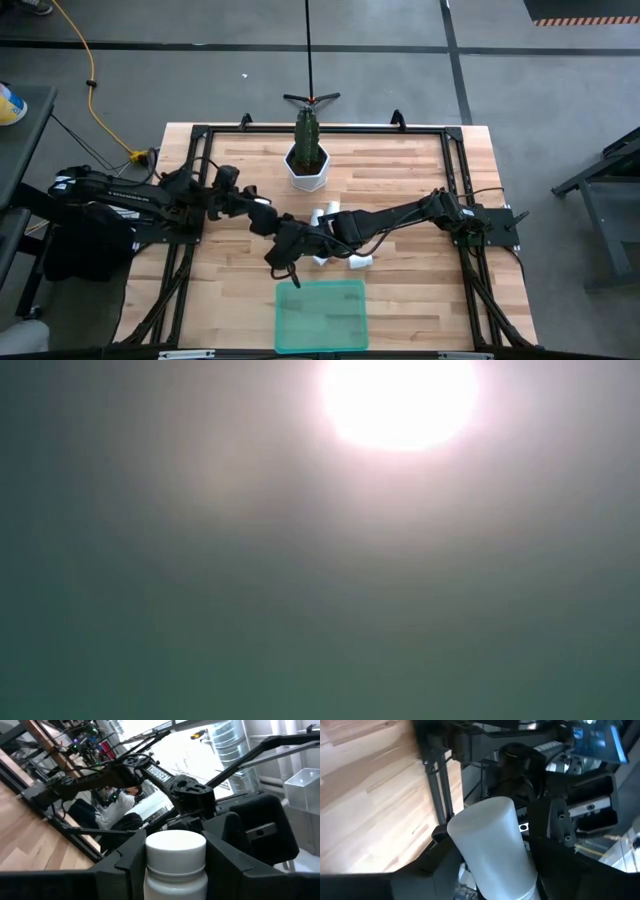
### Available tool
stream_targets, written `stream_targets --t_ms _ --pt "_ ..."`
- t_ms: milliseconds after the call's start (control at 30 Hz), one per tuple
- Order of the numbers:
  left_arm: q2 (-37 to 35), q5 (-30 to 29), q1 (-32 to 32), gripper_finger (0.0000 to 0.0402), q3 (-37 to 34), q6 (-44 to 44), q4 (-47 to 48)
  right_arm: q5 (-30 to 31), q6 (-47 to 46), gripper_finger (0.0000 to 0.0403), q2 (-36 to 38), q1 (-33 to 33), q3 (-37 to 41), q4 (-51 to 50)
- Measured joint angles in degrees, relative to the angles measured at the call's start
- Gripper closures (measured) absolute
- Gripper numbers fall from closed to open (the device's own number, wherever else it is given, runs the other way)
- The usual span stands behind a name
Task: Pick and place pill bottles into a basket
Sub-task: Put the white pill bottle into the bin
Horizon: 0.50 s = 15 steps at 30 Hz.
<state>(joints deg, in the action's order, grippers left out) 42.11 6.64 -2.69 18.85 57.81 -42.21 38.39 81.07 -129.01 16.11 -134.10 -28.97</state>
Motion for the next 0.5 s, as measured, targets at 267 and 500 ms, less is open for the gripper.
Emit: stream_targets --t_ms 267,500 --pt "0.1 -1.5 0.1 0.0208 0.0 0.5 0.2 5.9 -8.8 0.0172 -0.3 0.6 0.1 -0.1" --pt "0.2 -3.1 0.0 0.0208 0.1 -1.2 0.1 8.4 -13.8 0.0170 -0.3 2.1 0.1 -0.3"
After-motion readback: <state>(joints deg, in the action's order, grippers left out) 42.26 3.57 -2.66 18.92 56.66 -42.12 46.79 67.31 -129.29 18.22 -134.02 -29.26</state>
